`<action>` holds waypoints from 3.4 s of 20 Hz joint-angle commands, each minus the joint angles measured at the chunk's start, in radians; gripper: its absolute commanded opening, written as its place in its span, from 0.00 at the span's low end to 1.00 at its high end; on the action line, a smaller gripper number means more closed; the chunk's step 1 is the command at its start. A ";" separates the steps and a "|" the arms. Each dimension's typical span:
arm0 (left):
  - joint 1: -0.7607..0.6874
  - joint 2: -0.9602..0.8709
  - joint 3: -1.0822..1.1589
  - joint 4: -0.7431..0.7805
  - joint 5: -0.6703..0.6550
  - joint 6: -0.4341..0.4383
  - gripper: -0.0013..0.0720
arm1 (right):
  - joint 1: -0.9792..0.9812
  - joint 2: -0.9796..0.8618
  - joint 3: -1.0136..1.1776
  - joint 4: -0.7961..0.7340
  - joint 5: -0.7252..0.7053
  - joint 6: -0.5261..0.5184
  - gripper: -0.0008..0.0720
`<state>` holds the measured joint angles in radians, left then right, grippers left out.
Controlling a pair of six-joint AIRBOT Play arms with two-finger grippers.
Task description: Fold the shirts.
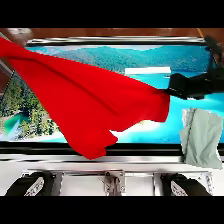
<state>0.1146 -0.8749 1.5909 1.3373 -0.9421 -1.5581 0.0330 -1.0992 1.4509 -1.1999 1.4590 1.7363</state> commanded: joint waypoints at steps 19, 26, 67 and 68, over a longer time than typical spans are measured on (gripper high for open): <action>-0.144 -0.774 -0.006 -0.227 -0.213 -0.001 0.67 | -0.027 -0.595 -0.058 0.153 -0.781 -0.035 0.72; 0.064 -0.616 -0.068 -0.182 -0.632 0.041 0.94 | -0.275 -0.373 -0.058 -0.040 -0.360 -0.181 0.89; -0.206 -0.202 -1.020 -0.861 0.163 0.278 0.07 | -0.346 -0.662 -0.178 0.246 -0.393 -0.226 0.89; -0.206 -0.197 -1.015 -0.861 0.163 0.278 0.07 | -0.346 -0.670 -0.177 0.256 -0.404 -0.226 0.89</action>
<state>-0.0917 -1.1042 0.5705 0.4858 -0.7799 -1.2758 -0.3145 -1.7363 1.2736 -0.9844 1.0954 1.5051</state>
